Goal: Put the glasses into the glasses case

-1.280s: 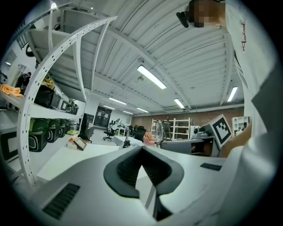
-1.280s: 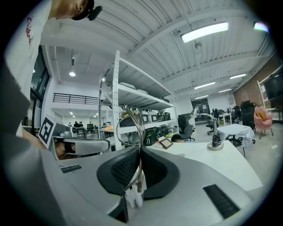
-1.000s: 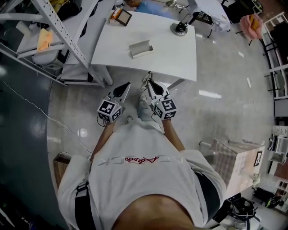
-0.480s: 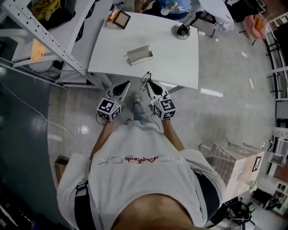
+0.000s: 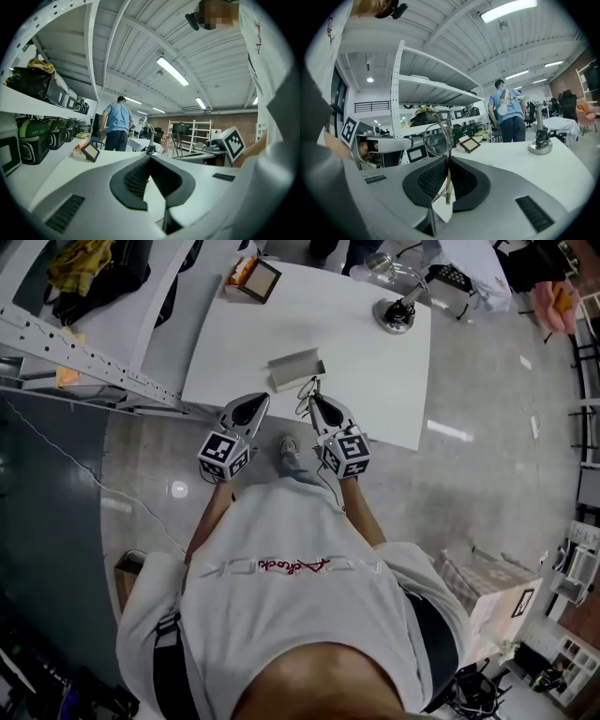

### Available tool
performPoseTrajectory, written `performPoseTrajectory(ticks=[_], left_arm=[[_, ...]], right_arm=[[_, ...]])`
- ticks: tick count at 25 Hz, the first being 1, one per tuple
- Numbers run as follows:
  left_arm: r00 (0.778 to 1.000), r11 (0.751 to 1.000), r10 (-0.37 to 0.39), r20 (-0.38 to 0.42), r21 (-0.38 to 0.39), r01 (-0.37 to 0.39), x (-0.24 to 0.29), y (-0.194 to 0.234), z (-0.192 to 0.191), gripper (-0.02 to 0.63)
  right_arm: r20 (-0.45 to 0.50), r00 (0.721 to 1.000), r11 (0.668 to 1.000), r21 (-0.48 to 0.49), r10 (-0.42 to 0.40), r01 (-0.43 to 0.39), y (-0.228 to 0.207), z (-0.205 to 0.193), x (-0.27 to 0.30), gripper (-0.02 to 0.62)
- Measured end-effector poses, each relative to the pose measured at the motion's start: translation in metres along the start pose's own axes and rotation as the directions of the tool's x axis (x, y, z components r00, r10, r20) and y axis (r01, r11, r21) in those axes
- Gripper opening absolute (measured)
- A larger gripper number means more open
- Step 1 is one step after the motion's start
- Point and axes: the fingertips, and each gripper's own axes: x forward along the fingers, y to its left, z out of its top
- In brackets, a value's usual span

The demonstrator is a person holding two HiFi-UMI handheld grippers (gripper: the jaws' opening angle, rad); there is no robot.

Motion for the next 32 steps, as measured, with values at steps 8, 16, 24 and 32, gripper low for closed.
performPoseTrajectory(ticks=[8, 16, 24, 32], left_arm=[[0.998, 0.998, 0.034, -0.053, -0.057, -0.037, 0.028, 0.024, -0.014, 0.009], [0.993, 0.991, 0.05, -0.106, -0.12, -0.063, 0.045, 0.032, -0.034, 0.009], [0.99, 0.984, 0.076, -0.122, -0.152, -0.094, 0.049, 0.048, -0.046, 0.009], [0.988, 0.98, 0.091, -0.123, -0.167, -0.111, 0.049, 0.059, -0.049, 0.009]], right_arm=[[-0.098, 0.995, 0.999, 0.047, 0.021, -0.016, -0.03, -0.025, 0.025, 0.012], [-0.215, 0.975, 0.995, 0.087, 0.064, -0.046, -0.037, -0.063, 0.032, 0.011], [-0.321, 0.942, 0.995, 0.026, 0.1, -0.097, -0.042, -0.092, 0.047, 0.012], [-0.513, 0.847, 0.805, -0.438, 0.143, -0.401, -0.036, -0.092, 0.084, 0.011]])
